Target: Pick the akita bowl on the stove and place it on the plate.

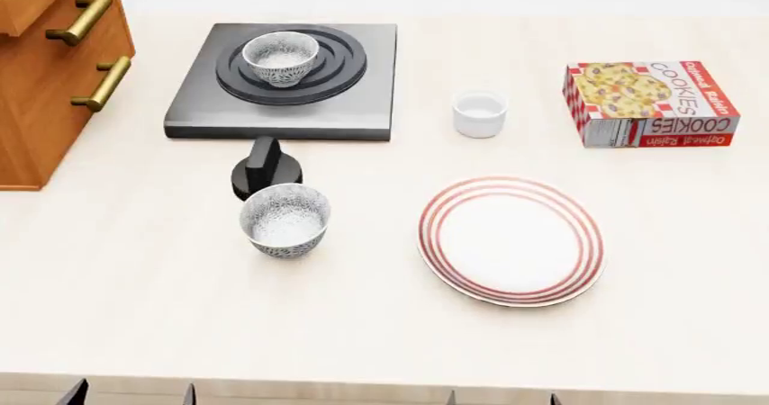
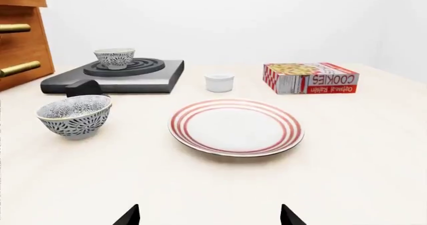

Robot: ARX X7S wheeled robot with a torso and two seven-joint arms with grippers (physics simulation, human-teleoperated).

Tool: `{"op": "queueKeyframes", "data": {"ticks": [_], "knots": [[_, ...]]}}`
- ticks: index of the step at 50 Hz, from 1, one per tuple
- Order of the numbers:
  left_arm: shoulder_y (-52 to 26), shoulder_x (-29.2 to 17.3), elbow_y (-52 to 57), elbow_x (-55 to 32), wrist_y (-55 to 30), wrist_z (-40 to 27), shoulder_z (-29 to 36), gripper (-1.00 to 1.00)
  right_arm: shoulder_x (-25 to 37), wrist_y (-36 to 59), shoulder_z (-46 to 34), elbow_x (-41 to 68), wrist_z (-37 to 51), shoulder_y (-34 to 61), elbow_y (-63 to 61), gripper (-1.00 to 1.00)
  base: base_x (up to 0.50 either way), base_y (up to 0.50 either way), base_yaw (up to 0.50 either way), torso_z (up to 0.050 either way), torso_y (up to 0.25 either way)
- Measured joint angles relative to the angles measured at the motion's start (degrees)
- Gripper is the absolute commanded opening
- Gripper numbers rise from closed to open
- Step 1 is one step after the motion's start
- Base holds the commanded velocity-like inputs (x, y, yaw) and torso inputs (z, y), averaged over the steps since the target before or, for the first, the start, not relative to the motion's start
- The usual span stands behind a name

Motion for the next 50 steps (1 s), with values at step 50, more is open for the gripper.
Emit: {"op": "queueKeyframes", "data": {"ticks": [50], "knots": [[-0.35,-3.42,-0.15,-1.21,-1.00,-4.33,4.38,1.00,2.16,48.97,-2.13,1.80,3.84,40.14,-25.35,1.00,0.00,0.00,0.00,0.000,0.000]]}}
